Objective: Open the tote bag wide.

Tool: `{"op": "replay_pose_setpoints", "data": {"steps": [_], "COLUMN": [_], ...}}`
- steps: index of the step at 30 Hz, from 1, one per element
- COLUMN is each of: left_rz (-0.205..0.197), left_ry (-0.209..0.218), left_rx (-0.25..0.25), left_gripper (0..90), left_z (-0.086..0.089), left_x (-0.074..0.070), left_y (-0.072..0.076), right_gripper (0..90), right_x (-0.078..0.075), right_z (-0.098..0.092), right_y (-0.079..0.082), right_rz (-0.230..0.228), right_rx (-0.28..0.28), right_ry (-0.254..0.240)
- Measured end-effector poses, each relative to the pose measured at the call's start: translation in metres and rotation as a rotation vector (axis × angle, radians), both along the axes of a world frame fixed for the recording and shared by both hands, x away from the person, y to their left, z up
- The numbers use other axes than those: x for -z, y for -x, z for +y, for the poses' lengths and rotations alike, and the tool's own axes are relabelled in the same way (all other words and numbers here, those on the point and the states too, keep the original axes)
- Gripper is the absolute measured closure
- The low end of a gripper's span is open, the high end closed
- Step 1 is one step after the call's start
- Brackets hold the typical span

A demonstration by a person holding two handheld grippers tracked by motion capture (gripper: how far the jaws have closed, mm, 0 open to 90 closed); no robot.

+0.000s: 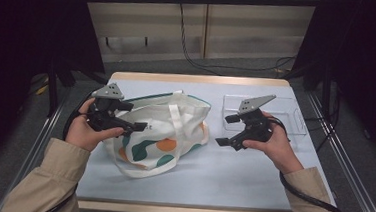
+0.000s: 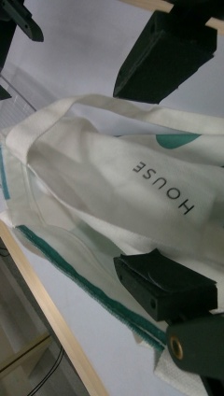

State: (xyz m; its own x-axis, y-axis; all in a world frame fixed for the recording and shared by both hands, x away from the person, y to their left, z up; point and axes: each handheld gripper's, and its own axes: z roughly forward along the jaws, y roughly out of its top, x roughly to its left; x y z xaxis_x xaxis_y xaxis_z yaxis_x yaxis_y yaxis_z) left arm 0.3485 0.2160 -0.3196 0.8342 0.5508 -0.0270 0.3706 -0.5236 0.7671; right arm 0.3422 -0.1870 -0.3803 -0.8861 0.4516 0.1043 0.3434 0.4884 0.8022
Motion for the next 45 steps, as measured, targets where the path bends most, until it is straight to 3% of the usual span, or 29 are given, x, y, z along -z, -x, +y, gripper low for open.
{"op": "replay_pose_setpoints", "data": {"steps": [5,12,13,15,21,32,40,45], "left_rz": [-0.026,-0.009,-0.009,-0.008,0.006,0.038,0.052,0.055], "left_ry": [-0.005,-0.038,-0.028,-0.029,-0.049,-0.054,-0.046,-0.066], "left_rx": [-0.040,-0.031,-0.038,-0.027,0.034,0.080,0.109,0.129], "left_gripper": [29.1,41.2,43.2,50.8,62.4,76.0,81.5,82.7], "left_z": [0.000,-0.008,-0.009,-0.010,-0.015,-0.020,-0.025,-0.029], "left_x": [0.002,0.007,0.008,0.008,0.009,0.013,0.015,0.015], "left_y": [-0.009,-0.017,-0.018,-0.018,-0.014,-0.010,-0.005,-0.004], "right_gripper": [8.5,8.5,8.5,8.5,8.4,9.1,12.4,17.4], "right_x": [-0.001,-0.002,-0.002,-0.004,-0.010,-0.017,-0.018,-0.015], "right_z": [0.007,0.015,0.016,0.019,0.021,0.039,0.055,0.063], "right_y": [-0.006,-0.011,-0.011,-0.012,-0.013,-0.009,-0.009,-0.007], "right_rz": [-0.008,-0.013,-0.013,-0.022,-0.040,-0.065,-0.069,-0.068], "right_rx": [-0.005,-0.011,-0.012,-0.014,-0.011,-0.049,-0.082,-0.112], "right_ry": [0.009,0.004,0.005,0.007,-0.018,-0.027,-0.027,-0.025]}}
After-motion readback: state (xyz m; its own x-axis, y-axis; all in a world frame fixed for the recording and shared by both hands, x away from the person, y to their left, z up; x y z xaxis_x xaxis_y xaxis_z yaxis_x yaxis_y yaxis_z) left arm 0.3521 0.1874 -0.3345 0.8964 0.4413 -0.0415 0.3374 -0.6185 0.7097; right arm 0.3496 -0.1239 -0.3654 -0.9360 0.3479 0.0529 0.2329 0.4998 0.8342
